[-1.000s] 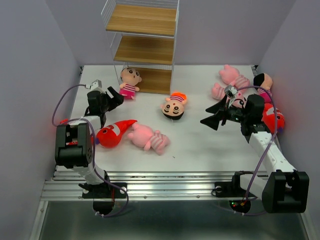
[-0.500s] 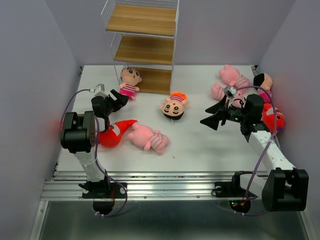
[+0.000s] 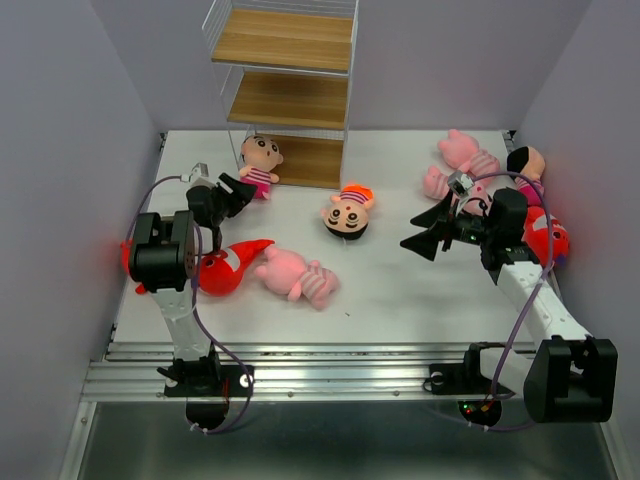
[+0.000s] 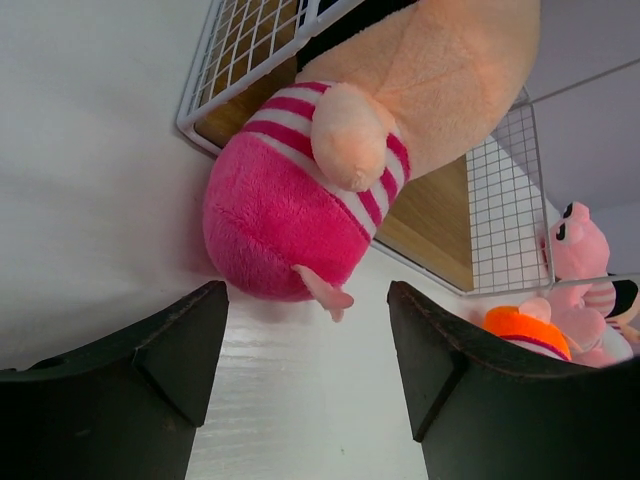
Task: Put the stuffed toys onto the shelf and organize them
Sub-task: Place the stuffed toy onto shelf
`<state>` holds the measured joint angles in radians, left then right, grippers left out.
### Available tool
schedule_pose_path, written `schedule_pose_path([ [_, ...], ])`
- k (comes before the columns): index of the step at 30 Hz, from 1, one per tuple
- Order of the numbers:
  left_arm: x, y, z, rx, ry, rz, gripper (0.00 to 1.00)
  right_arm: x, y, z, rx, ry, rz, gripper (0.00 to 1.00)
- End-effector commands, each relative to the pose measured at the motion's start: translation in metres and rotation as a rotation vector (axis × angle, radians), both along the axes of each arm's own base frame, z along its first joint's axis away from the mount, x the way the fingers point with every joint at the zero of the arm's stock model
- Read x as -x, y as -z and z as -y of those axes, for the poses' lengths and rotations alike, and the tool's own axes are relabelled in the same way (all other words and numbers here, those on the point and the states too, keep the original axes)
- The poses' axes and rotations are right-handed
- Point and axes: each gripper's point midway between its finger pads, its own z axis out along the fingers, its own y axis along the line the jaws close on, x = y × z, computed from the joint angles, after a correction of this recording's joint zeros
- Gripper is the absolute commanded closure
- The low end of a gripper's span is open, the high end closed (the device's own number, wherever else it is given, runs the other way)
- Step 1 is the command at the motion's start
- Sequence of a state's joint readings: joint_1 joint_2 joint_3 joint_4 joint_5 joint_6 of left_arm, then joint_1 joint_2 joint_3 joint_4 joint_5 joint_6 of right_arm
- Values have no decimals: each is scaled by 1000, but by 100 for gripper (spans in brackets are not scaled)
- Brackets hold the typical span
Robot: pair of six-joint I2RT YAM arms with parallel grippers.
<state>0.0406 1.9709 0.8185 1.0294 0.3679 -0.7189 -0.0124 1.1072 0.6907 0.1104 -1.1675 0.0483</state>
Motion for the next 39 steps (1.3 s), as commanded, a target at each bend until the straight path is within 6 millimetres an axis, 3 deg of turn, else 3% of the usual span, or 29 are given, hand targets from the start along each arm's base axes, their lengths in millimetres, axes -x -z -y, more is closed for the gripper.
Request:
schedule_pose_path([
  [1, -18, -30, 2, 28, -5, 93, 26, 0, -13, -2, 2, -26, 60, 0],
  [8, -23, -28, 6, 45, 12, 95, 53, -1, -12, -2, 2, -26, 55, 0],
  [12, -27, -28, 10, 55, 39, 91, 88, -1, -12, -2, 2, -24, 57, 0],
  [16, -31, -36, 10, 42, 44, 105, 100, -1, -13, -2, 2, -24, 57, 0],
  [26, -40, -79, 7, -68, 56, 195, 100, -1, -13, -2, 3, -24, 61, 0],
  [31, -49, -85, 1, -242, 30, 184, 100, 0, -13, -2, 2, -27, 60, 0],
  [39, -56, -117, -4, -405, -60, 229, 100, -1, -13, -2, 1, -27, 54, 0],
])
